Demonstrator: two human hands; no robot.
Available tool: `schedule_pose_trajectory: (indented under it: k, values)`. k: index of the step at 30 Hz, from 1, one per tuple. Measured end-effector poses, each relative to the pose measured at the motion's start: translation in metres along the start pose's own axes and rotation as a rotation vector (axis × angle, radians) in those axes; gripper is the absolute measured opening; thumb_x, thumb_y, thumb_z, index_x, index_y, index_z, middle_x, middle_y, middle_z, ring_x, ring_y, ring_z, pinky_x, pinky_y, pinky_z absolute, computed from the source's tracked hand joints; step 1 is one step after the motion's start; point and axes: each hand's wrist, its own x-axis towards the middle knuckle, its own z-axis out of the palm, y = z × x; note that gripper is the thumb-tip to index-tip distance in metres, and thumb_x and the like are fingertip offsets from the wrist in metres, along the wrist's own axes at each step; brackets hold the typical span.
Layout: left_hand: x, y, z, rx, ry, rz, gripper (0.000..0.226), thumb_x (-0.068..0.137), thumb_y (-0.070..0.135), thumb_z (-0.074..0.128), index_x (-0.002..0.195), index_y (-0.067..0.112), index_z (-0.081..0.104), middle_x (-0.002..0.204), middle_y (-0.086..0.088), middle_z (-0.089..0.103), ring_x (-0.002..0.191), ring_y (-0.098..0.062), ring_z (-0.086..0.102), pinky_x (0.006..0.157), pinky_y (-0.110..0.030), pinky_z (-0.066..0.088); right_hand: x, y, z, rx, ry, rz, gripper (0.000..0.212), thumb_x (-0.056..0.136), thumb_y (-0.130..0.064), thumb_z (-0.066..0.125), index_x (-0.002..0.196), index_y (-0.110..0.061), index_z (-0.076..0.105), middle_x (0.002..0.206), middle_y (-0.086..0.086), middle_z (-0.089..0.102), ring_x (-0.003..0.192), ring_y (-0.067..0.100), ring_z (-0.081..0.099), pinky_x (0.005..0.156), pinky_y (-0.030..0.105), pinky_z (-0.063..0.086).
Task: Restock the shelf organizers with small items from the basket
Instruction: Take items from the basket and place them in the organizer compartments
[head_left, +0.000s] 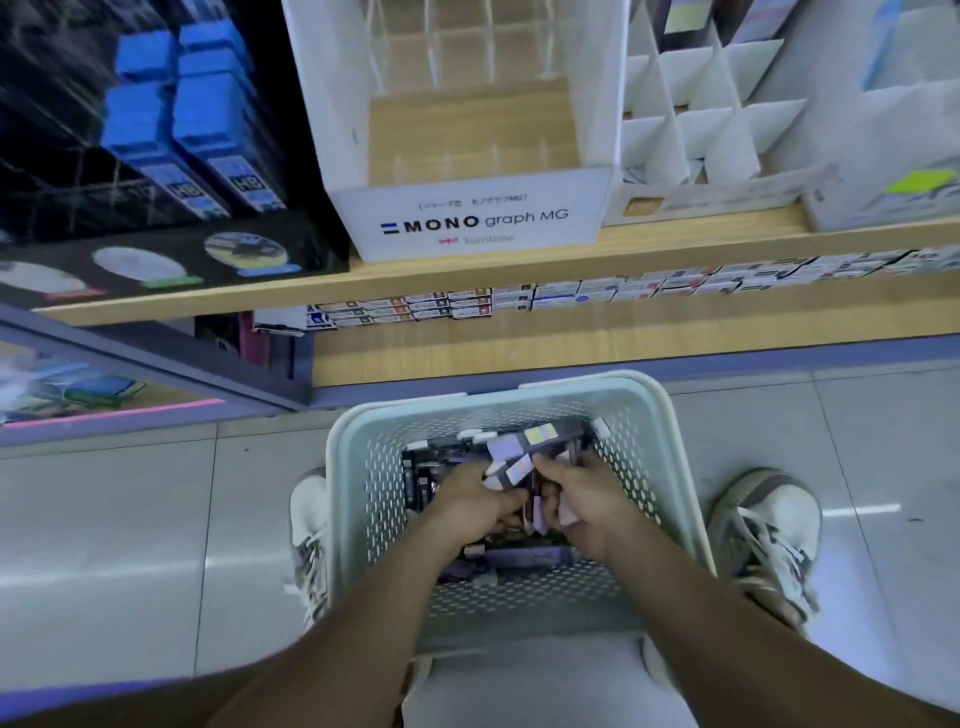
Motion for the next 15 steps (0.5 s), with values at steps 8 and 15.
schedule_pose_trajectory:
  k: [8, 15]
  values:
    - [-0.016, 0.011, -0.005, 0.114, 0.014, 0.034, 0.011, 0.096, 0.018, 0.050, 0.103, 0.018, 0.058, 0.077, -0.005, 0.061, 0.064, -0.019, 0.057, 0.063, -0.034, 0.052, -0.031, -0.014, 0.012, 0.193, -0.106, 0.133, 0.023, 0.085, -0.028, 0.073, 0.095, -0.009, 0.062, 0.067, 0.002, 0.055, 0.041, 0.009, 0.044, 0.033, 0.019, 0.033]
    - [-0.042, 0.017, 0.006, 0.665, 0.124, 0.313, 0.024, 0.097, 0.020, 0.043, 0.121, 0.019, 0.039, 0.094, -0.007, 0.059, 0.079, -0.026, 0.058, 0.064, -0.035, 0.045, -0.029, -0.010, 0.023, 0.183, -0.053, 0.062, 0.029, 0.079, -0.029, 0.079, 0.090, -0.008, 0.062, 0.065, 0.008, 0.058, 0.047, 0.016, 0.046, 0.047, 0.028, 0.036]
